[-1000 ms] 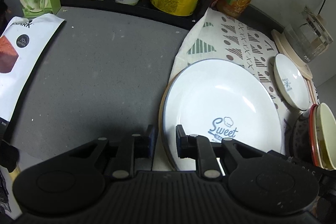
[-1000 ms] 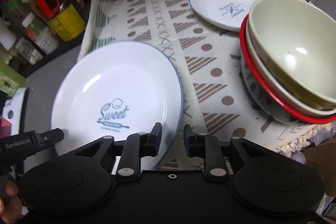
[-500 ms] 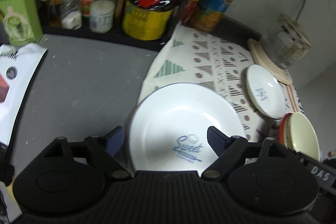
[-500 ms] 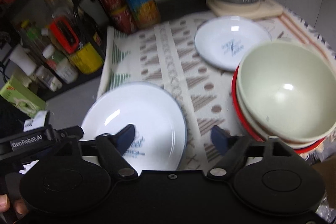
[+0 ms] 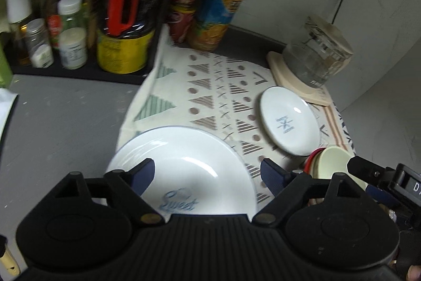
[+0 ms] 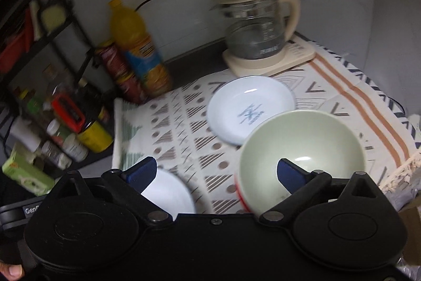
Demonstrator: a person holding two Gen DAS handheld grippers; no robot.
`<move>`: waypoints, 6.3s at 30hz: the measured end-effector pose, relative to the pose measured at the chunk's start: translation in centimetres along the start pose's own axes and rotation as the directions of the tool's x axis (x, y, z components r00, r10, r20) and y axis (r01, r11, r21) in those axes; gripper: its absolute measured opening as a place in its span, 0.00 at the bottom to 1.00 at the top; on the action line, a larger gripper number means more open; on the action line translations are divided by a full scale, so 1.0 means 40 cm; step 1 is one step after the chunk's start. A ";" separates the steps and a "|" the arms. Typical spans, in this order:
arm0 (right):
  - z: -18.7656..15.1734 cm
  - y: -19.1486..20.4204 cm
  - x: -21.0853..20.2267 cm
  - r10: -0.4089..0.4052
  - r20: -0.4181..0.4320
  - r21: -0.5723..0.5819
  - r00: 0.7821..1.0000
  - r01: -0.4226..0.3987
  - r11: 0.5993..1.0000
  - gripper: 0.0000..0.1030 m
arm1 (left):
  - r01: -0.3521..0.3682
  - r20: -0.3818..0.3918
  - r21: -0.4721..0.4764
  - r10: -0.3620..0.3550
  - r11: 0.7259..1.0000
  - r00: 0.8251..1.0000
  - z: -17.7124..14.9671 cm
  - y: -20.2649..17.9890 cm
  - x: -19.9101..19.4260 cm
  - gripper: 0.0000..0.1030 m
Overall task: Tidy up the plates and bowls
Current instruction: 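Move both grippers to the small white 'Bakery' plate, then close both grippers on the 'Bakery' plate rim, then lift the 'Bakery' plate and carry it over the plate stack, then lower the 'Bakery' plate onto the stack and open both grippers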
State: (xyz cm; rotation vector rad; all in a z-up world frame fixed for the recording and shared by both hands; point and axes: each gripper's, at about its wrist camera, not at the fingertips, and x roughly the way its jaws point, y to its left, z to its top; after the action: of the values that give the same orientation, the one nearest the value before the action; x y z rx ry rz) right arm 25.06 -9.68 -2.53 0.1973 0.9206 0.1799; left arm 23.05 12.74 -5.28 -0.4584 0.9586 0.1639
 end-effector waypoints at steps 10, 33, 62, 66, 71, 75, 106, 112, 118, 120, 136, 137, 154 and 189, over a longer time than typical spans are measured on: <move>0.110 -0.092 0.050 -0.091 -0.006 0.036 0.996 0.092 0.995 0.95 | 0.025 -0.004 0.000 -0.025 1.000 1.000 0.070 -0.106 0.099 0.83; 0.300 -0.257 0.323 -0.027 -0.239 -0.020 0.971 0.023 1.000 0.64 | 0.051 -0.136 -0.188 -0.077 0.981 0.988 0.126 -0.220 0.403 0.48; 0.286 -0.361 0.597 0.127 -0.552 -0.073 0.824 -0.200 0.977 0.20 | 0.034 -0.228 -0.286 -0.103 0.958 0.968 0.069 -0.221 0.569 0.09; 0.284 -0.357 0.592 0.137 -0.540 -0.092 0.831 -0.219 0.971 0.17 | 0.042 -0.222 -0.259 -0.102 0.965 0.970 0.075 -0.229 0.562 0.09; 0.301 -0.344 0.550 0.156 -0.492 -0.116 0.856 -0.242 0.963 0.13 | 0.048 -0.196 -0.228 -0.094 0.973 0.976 0.102 -0.236 0.532 0.09; 0.314 -0.308 0.516 0.134 -0.455 -0.179 0.880 -0.238 0.954 0.13 | 0.049 -0.185 -0.209 -0.088 0.977 0.979 0.126 -0.238 0.512 0.09; 0.191 -0.104 0.250 0.173 -0.291 -0.220 0.941 -0.241 0.945 0.14 | 0.084 -0.087 -0.118 -0.094 0.989 0.992 0.103 -0.094 0.189 0.09; 0.126 -0.053 0.210 0.181 -0.281 -0.219 0.942 -0.247 0.944 0.14 | 0.073 -0.084 -0.119 -0.084 0.990 0.993 0.061 -0.028 0.131 0.09; 0.067 0.002 0.184 0.183 -0.284 -0.242 0.941 -0.256 0.936 0.14 | 0.055 -0.083 -0.129 -0.066 0.990 0.994 0.016 0.041 0.086 0.10; 0.046 0.022 0.178 0.182 -0.287 -0.251 0.940 -0.257 0.933 0.14 | 0.049 -0.084 -0.131 -0.060 0.990 0.995 0.003 0.063 0.074 0.10; -0.099 0.093 0.166 0.152 -0.324 -0.267 0.934 -0.244 0.932 0.14 | 0.015 -0.124 -0.138 -0.032 0.990 0.992 -0.092 0.173 0.051 0.10; -0.106 0.096 0.167 0.149 -0.327 -0.267 0.933 -0.243 0.933 0.14 | 0.012 -0.128 -0.138 -0.030 0.990 0.991 -0.097 0.177 0.052 0.10; -0.182 0.118 0.203 0.119 -0.372 -0.261 0.921 -0.226 0.938 0.14 | -0.026 -0.165 -0.142 0.002 0.990 0.986 -0.144 0.228 0.072 0.11; -0.161 0.150 0.193 0.024 -0.338 -0.267 0.941 -0.120 0.956 0.57 | -0.136 -0.147 -0.101 0.121 0.986 0.982 -0.111 0.262 0.062 0.15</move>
State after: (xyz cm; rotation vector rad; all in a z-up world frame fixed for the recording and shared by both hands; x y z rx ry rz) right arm 24.06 -1.44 -10.80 -0.0709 1.2113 0.4217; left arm 17.65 19.94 -12.64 -0.5146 1.1217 0.3064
